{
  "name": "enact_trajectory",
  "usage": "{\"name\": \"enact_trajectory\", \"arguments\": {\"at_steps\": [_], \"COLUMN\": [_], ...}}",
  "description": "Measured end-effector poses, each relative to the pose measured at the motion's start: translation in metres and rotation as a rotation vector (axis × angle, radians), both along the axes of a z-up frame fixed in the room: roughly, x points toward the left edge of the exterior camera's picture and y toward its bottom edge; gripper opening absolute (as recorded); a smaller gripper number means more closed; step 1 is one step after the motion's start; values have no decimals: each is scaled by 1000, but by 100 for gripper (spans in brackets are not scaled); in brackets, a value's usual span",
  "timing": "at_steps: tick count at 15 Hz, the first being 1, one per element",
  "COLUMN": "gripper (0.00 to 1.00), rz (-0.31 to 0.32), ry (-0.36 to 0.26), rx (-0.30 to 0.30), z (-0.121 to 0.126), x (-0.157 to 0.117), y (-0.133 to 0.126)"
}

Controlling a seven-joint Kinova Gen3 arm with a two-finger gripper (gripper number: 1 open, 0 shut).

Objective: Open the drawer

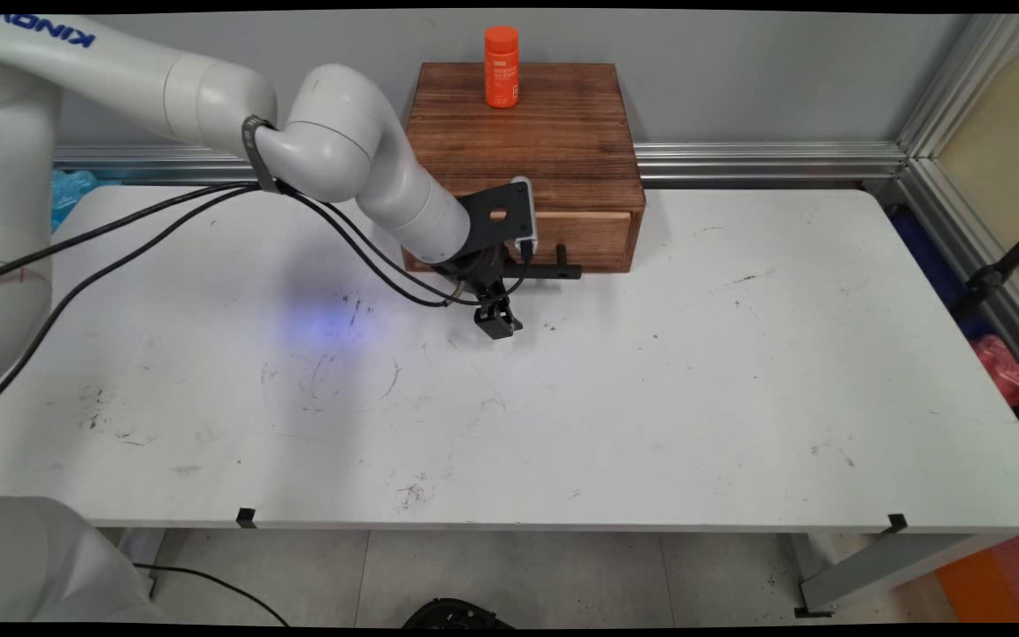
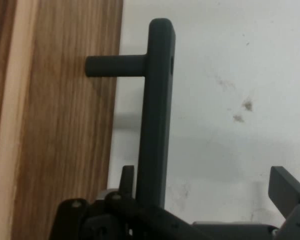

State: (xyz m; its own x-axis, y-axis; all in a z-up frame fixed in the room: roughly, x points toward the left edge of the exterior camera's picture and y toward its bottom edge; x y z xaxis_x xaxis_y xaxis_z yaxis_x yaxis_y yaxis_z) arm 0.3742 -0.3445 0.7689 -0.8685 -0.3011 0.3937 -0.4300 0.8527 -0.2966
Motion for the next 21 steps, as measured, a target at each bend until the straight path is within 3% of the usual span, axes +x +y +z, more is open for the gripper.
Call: {"name": "enact_trajectory", "arguments": {"at_steps": [21], "gripper": [100], "rz": [-1], "ry": [24], "rx": [100], "z": [23], "x": [-19], "y": [58]}}
